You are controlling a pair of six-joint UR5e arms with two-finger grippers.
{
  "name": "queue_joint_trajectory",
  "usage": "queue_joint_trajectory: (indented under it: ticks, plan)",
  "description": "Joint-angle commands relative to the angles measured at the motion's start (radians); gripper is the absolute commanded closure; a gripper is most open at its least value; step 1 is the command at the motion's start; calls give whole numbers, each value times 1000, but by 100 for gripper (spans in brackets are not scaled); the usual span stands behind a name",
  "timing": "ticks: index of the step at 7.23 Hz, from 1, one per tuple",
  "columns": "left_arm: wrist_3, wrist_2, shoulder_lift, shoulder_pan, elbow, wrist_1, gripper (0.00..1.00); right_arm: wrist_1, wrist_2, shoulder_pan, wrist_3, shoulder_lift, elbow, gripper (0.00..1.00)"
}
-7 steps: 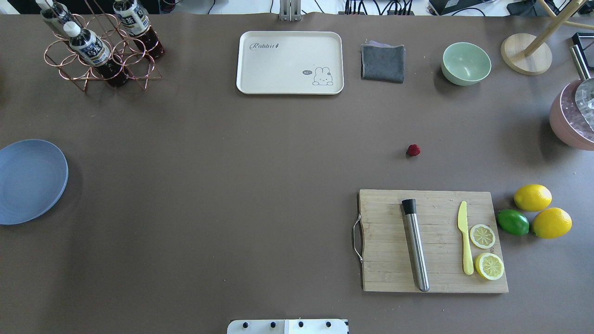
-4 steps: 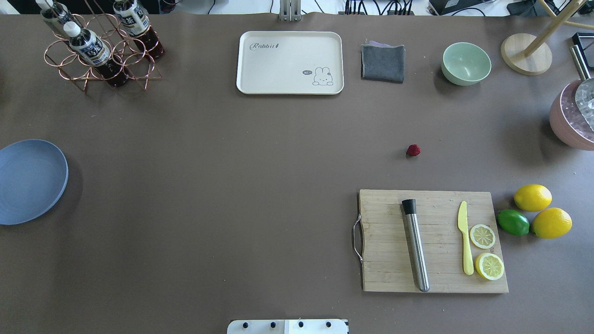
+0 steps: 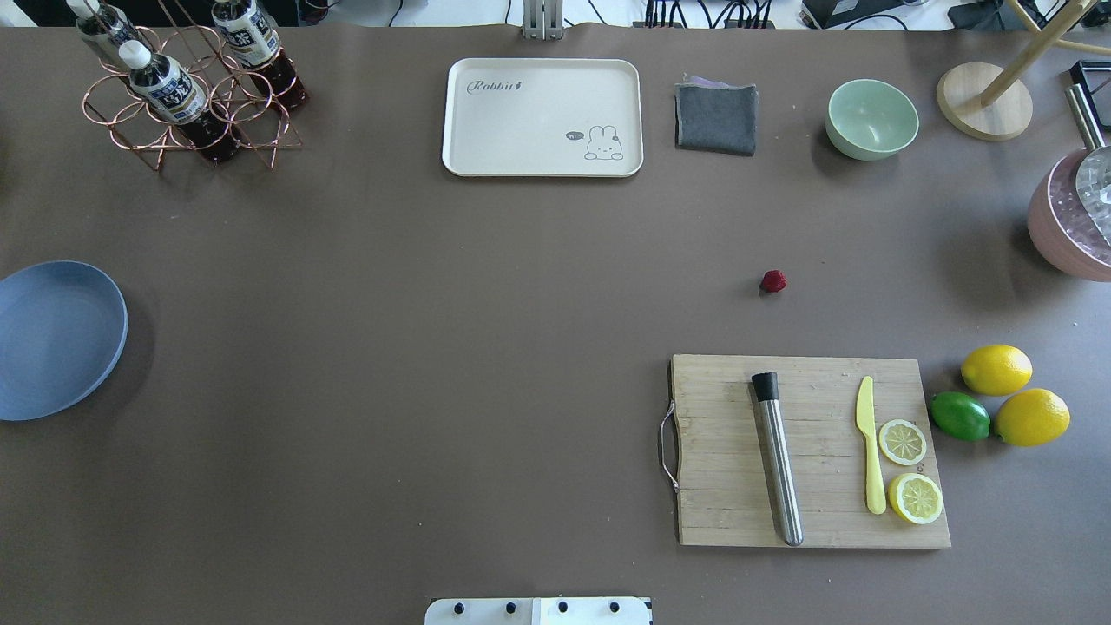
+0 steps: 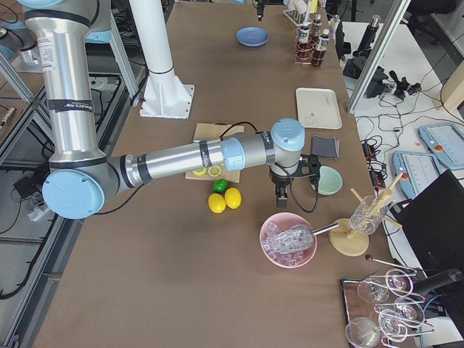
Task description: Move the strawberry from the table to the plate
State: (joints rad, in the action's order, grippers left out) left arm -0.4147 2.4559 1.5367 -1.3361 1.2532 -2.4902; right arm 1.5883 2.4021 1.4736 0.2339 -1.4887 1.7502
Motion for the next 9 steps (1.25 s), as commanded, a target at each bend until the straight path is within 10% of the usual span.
queue_joint_trajectory:
  ticks: [1, 9]
  plan:
    - [-4, 0, -7, 40, -12, -24, 2, -5, 0, -13, 12, 4, 0, 0]
    - [-1, -5, -6, 124, -63, -21, 2, -5, 0, -13, 12, 24, 3, 0]
